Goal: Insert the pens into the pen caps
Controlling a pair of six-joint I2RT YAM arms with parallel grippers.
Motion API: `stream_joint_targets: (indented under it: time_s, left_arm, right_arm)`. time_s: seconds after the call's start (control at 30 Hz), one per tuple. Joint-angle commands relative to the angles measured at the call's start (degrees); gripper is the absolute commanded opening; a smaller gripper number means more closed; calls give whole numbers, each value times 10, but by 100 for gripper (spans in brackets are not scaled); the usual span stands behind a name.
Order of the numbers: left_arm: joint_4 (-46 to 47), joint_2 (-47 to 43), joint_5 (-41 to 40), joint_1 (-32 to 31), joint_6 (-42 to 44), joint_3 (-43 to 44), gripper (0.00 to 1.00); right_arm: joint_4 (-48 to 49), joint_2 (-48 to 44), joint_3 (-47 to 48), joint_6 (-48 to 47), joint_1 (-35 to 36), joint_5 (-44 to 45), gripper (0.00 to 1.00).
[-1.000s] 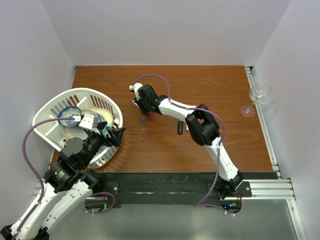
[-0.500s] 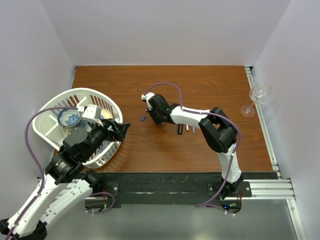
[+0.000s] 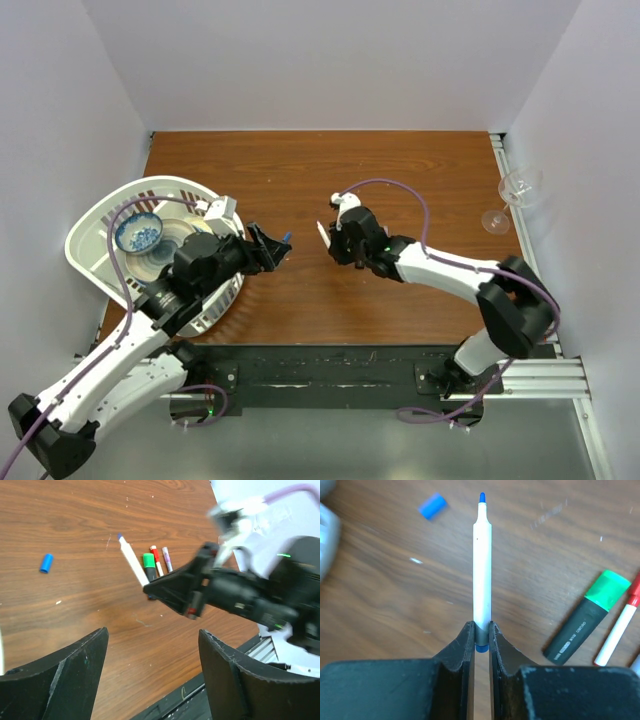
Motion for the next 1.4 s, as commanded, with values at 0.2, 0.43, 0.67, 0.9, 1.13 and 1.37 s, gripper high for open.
stream_joint_targets:
  time_s: [0.2, 0.43, 0.67, 0.9, 1.13, 1.37]
  left_arm:
    - [139, 111, 10, 2, -6, 31, 72]
    - [208, 179, 22, 1, -8, 65, 71]
    - [246, 214, 45, 1, -13, 74, 71]
    - [262, 228, 90, -1, -29, 64, 35]
    - [271, 213, 144, -2, -28, 57, 0]
    - [256, 217, 185, -2, -13, 66, 0]
  right_arm:
    - [146, -181, -102, 94, 5, -89, 0]
    - [142, -257, -114, 112, 28, -96, 0]
    - [142, -274, -110, 121, 48, -94, 0]
    - [142, -283, -105, 124, 66, -86, 0]
    - [106, -279, -86, 112, 67, -107, 41]
    - [83, -257, -63, 102, 67, -120, 45]
